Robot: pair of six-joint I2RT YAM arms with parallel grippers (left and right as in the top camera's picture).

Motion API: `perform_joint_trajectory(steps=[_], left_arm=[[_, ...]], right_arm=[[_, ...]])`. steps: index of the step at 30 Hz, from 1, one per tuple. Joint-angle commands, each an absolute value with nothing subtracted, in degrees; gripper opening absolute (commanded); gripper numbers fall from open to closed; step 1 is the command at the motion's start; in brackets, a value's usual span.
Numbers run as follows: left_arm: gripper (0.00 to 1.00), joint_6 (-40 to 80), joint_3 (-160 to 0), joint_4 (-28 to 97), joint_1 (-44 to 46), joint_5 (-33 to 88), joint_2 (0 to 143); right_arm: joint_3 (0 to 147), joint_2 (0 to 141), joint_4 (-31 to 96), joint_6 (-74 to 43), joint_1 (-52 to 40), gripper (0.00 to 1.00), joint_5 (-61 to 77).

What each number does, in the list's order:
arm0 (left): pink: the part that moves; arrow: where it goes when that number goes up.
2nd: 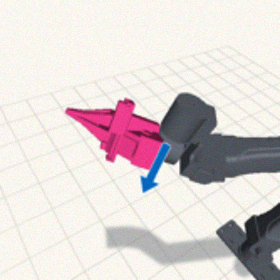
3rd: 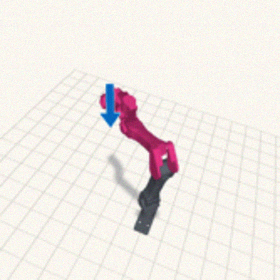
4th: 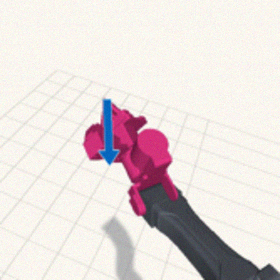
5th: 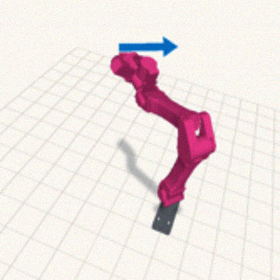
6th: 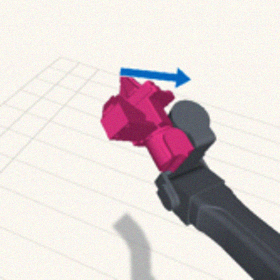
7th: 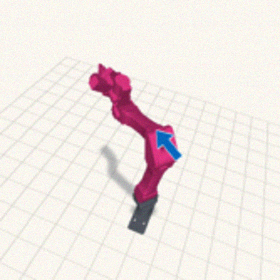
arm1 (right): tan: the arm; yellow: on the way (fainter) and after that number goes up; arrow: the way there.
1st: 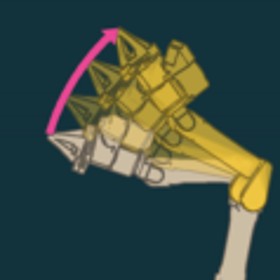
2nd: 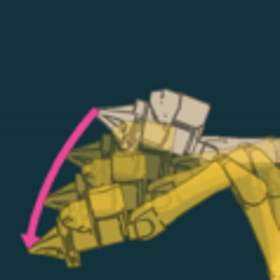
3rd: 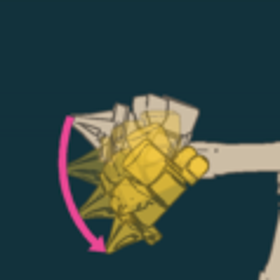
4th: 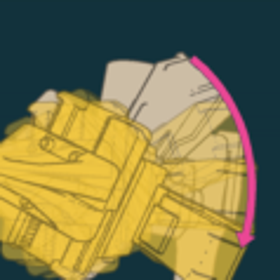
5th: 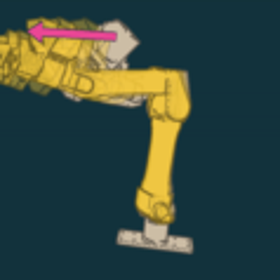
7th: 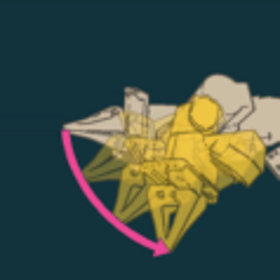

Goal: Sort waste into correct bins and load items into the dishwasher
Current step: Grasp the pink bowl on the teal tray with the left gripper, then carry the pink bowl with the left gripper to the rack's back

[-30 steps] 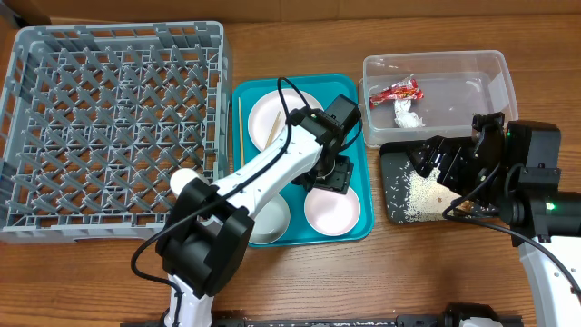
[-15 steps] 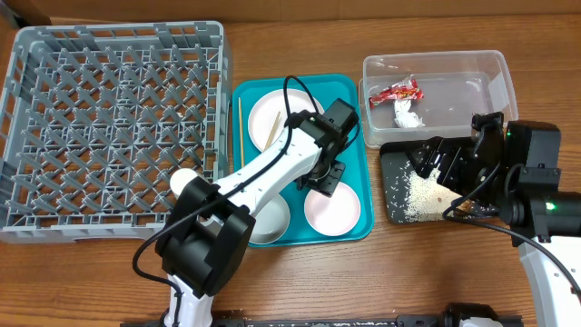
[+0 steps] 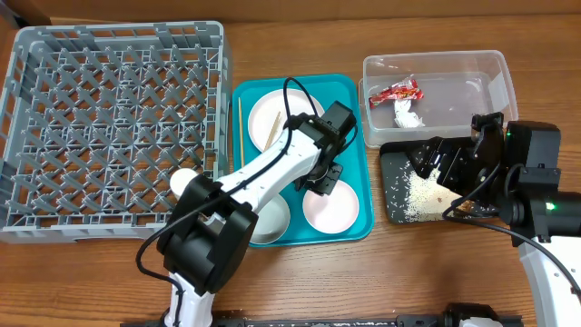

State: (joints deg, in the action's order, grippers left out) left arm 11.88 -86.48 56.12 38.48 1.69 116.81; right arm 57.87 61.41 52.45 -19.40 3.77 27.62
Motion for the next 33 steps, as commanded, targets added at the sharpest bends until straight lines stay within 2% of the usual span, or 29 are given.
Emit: perform_joint_trajectory(steps=[1,5,8,14,24,33], left_arm=[[0.22,10.0,-86.0,56.3,38.2,3.5,120.3],[0.07,9.8,-86.0,57.0,38.1,3.5,121.9],[0.04,9.8,-86.5,56.9,37.8,3.7,121.9],[0.04,9.9,-89.6,60.1,37.0,4.6,121.8],[0.04,10.5,-107.3,76.3,34.4,1.6,119.7],[0.04,17.8,-114.6,79.1,25.9,-11.7,102.8]], right_arm=[[59.0,60.9,52.4,-18.0,4.1,1.00,27.0],[59.0,60.9,52.4,-17.7,4.1,1.00,27.0],[59.0,60.9,52.3,-17.7,4.1,1.00,27.0],[59.0,60.9,52.2,-17.8,4.0,1.00,27.0],[59.0,60.9,52.0,-17.8,4.0,1.00,27.0],[59.0,60.9,51.9,-17.7,4.0,1.00,27.0]])
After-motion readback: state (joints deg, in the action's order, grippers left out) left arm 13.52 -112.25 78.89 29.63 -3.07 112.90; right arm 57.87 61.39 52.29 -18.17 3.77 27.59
